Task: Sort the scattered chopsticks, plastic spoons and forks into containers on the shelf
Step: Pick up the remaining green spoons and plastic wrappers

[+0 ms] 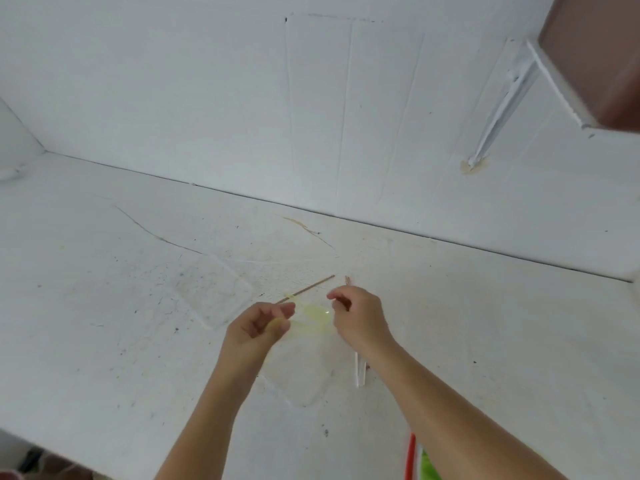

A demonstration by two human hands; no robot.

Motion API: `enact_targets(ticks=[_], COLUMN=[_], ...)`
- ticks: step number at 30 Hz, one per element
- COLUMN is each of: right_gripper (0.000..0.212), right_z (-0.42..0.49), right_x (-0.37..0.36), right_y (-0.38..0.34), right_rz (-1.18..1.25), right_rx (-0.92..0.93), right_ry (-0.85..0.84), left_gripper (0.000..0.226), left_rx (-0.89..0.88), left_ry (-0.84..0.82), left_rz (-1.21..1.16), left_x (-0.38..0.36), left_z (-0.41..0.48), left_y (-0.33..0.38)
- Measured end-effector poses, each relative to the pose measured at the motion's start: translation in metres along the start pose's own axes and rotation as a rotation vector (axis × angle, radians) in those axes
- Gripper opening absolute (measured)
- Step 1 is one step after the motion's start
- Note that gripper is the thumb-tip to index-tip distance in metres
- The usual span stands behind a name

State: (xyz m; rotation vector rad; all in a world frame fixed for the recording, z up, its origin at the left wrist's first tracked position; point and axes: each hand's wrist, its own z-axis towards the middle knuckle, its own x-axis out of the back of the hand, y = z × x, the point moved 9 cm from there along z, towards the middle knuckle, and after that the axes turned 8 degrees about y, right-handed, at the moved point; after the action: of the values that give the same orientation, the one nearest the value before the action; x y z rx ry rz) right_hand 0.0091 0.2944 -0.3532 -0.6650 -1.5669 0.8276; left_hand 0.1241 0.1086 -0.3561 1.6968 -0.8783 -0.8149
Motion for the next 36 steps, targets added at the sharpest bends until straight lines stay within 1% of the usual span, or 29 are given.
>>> enact_targets(ticks=[2,4,5,6,7,10,13,15,20,22,24,25,28,29,30,32,34,36], right_gripper=[0.031,0.040,0.040,0.038,0.033,0.008,0.021,0.025,0.019,0.021,0.019,0.019,0.026,0.027,0.027,0.029,0.026,0.026], right_z=[0.011,0.018,0.019,0.019,0.019,0.017,0.009,0.005,0.009,0.004,-0.010,-0.020,-0.063,-0.076,-0.084,-0.089,-0.091,-0.094], right_x=[-0.037,-0.064,-0.070,-0.073,-0.074,-0.065,-0.052,-0.044,-0.011,0.008,0.023,0.027,0.016,0.013,0.013,0.022,0.032,0.035], right_y=[-0.005,0.004,0.008,0.011,0.012,0.018,0.023,0.022,0.005,-0.003,-0.014,-0.021,-0.034,-0.032,-0.029,-0.020,0.001,0.017], right_rz=[-0.251,-0.585,-0.685,-0.720,-0.705,-0.556,-0.475,-0.454,-0.266,-0.180,-0.106,-0.095,-0.209,-0.252,-0.269,-0.233,-0.118,-0.012], right_rx=[0.098,0.119,0.118,0.114,0.107,0.029,-0.003,0.007,0.043,0.083,0.123,0.156,0.259,0.243,0.209,0.102,-0.097,-0.272], right_ry=[-0.102,-0.208,-0.229,-0.229,-0.222,-0.166,-0.148,-0.130,-0.012,-0.006,-0.046,-0.102,-0.389,-0.451,-0.460,-0.351,-0.249,-0.236], left_gripper=[0.015,0.024,0.026,0.028,0.029,0.035,0.032,0.030,0.027,0.025,0.024,0.026,0.031,0.031,0.031,0.033,0.035,0.036], left_rx=[0.029,0.066,0.080,0.090,0.101,0.139,0.165,0.164,0.147,0.164,0.182,0.179,0.153,0.132,0.103,0.059,0.104,0.169], left_ry=[0.000,0.018,0.020,0.012,0.000,-0.038,-0.039,-0.023,-0.016,-0.041,-0.100,-0.143,-0.300,-0.363,-0.419,-0.470,-0.496,-0.521], left_rz=[-0.125,-0.233,-0.282,-0.324,-0.357,-0.415,-0.394,-0.330,-0.233,-0.215,-0.214,-0.203,-0.065,0.013,0.088,0.149,0.080,0.032], left_x=[0.009,0.016,0.019,0.020,0.021,0.018,0.013,0.011,0.007,0.004,-0.004,-0.010,-0.038,-0.051,-0.062,-0.077,-0.089,-0.099], left_z=[0.004,0.006,0.005,0.005,0.004,0.004,0.006,0.008,0.011,0.010,0.007,0.003,-0.019,-0.030,-0.041,-0.054,-0.062,-0.068], left_y=[0.000,-0.003,-0.004,-0.005,-0.006,-0.010,-0.016,-0.019,-0.020,-0.020,-0.018,-0.017,-0.021,-0.025,-0.031,-0.037,-0.038,-0.038])
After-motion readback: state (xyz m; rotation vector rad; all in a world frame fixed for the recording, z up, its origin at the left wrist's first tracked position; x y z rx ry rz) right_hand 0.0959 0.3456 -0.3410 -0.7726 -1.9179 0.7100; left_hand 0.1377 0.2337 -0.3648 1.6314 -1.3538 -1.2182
